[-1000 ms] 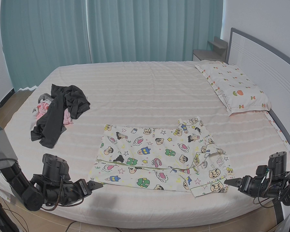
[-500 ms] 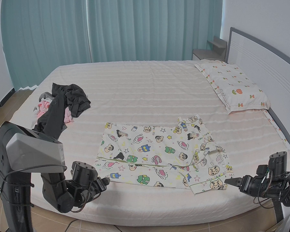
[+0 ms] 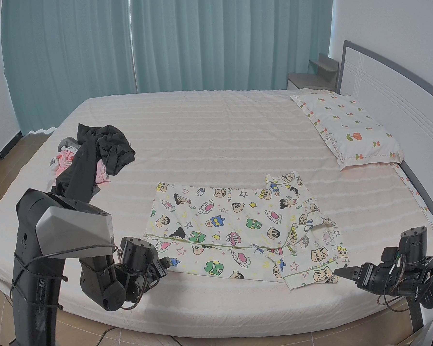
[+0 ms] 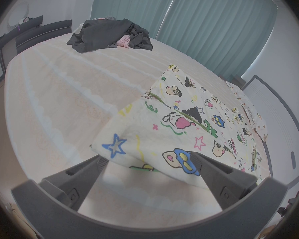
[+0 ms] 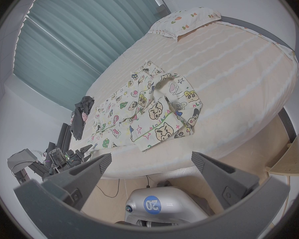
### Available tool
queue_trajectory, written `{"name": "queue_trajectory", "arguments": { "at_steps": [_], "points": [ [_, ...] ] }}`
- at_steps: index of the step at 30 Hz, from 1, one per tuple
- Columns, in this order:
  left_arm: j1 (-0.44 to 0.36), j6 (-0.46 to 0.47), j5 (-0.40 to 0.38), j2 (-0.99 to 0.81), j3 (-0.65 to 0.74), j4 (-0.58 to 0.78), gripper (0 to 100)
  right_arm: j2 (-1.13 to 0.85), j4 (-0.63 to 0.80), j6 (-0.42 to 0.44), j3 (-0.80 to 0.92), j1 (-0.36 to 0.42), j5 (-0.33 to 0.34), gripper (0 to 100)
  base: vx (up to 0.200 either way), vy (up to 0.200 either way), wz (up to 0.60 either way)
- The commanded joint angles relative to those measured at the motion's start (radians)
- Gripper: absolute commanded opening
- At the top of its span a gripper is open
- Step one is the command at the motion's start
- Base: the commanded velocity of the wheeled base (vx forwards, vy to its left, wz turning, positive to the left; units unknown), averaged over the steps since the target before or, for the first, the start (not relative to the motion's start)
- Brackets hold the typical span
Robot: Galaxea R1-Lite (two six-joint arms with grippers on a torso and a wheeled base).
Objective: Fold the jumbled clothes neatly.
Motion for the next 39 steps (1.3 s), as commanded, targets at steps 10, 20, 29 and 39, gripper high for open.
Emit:
{"name": "queue_trajectory", "arguments": {
  "at_steps": [10,20,29,39],
  "points": [
    [0.047,0.007,0.054,-0.001,-0.011,-0.002,0,0.169,-0.025,0.008,0.018,0.072,-0.028,100,0.000,0.000,0.00],
    [0.076,0.039,0.059,-0.048,0.005,-0.003,0,0.463,-0.241,0.106,-0.039,0.158,-0.246,100,0.000,0.000,0.00],
    [0.076,0.042,0.059,-0.045,0.012,-0.005,0,0.600,-0.361,0.124,-0.104,0.221,-0.372,100,0.000,0.000,0.00],
    [0.076,0.042,0.057,-0.044,0.012,-0.005,0,0.624,-0.296,0.104,-0.200,0.227,-0.427,100,0.000,0.000,0.00]
  ]
}}
